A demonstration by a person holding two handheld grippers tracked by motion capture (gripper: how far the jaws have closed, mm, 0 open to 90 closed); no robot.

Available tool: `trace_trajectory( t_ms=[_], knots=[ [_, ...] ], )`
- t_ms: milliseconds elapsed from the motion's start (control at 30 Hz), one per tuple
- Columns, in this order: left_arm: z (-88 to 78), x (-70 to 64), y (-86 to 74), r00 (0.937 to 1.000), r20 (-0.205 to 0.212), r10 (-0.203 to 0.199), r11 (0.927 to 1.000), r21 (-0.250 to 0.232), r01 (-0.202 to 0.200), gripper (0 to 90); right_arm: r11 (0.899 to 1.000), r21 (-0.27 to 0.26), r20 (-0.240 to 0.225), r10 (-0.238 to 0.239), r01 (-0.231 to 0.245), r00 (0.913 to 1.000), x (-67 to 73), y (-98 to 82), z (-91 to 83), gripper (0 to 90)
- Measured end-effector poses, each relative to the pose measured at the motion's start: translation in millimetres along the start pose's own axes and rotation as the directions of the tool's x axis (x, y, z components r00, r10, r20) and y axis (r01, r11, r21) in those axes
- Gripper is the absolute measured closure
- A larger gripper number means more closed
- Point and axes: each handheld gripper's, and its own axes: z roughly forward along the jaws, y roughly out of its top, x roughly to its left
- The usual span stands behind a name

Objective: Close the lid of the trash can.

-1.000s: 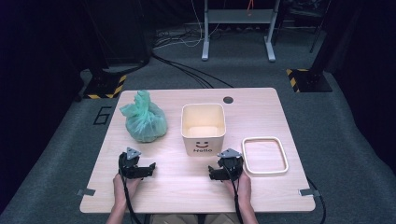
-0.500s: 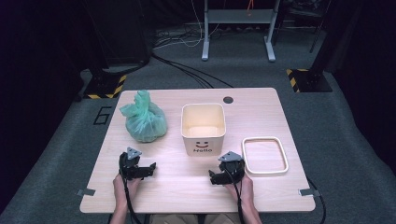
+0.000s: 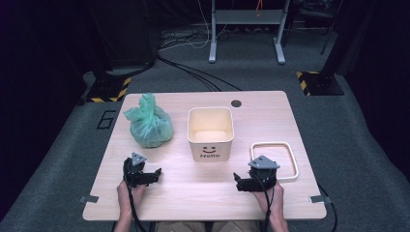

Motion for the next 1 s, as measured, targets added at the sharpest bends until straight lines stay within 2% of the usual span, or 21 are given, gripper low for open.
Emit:
trace_trajectory(
  t_ms=[200, 367, 500, 600, 733, 833, 867, 1000],
  knots=[
    [0.3, -0.1, 0.2, 1.0, 0.0, -0.004, 1.0, -0.001, 0.004, 10.6, 0.999, 0.023, 0.053, 0.021, -0.022, 0.9984, -32.7, 3.7, -10.6, 0.0],
    [0.4, 0.0, 0.3, 1.0, -0.001, -0.003, 1.0, -0.003, 0.003, 11.1, 0.997, 0.065, 0.122, 0.022, -0.03, 0.9923, -62.3, 0.8, -12.3, 0.0],
    [0.3, 0.0, 0.3, 1.0, -0.002, -0.003, 1.0, -0.003, 0.003, 11.3, 0.992, 0.103, 0.158, 0.057, -0.074, 0.9858, -91.6, -6.8, -10.7, 0.0],
    [0.3, 0.0, 0.3, 1.0, 0.0, -0.004, 1.0, -0.003, 0.004, 11.4, 0.985, 0.128, 0.193, 0.086, -0.112, 0.9774, -113.3, -14.1, -6.4, 0.3],
    [0.3, 0.3, 0.3, 1.0, 0.001, -0.004, 1.0, -0.004, 0.004, 11.6, 0.975, 0.165, 0.222, 0.113, -0.152, 0.9685, -137.6, -20.8, 1.9, 7.9],
    [0.3, 0.2, 0.3, 1.0, 0.0, -0.004, 1.0, -0.003, 0.004, 11.6, 0.966, 0.171, 0.226, 0.154, -0.195, 0.9619, -151.9, -24.1, 8.1, 19.7],
    [0.3, 0.2, 0.3, 1.0, 0.0, -0.004, 1.0, -0.004, 0.004, 11.6, 0.963, 0.176, 0.228, 0.162, -0.205, 0.96, -155.3, -24.6, 10.0, 27.1],
    [0.2, 0.3, 0.3, 1.0, -0.002, -0.002, 1.0, -0.004, 0.002, 11.7, 0.949, 0.211, 0.251, 0.178, -0.233, 0.9516, -165.2, -26.0, 17.7, 39.6]
  ],
)
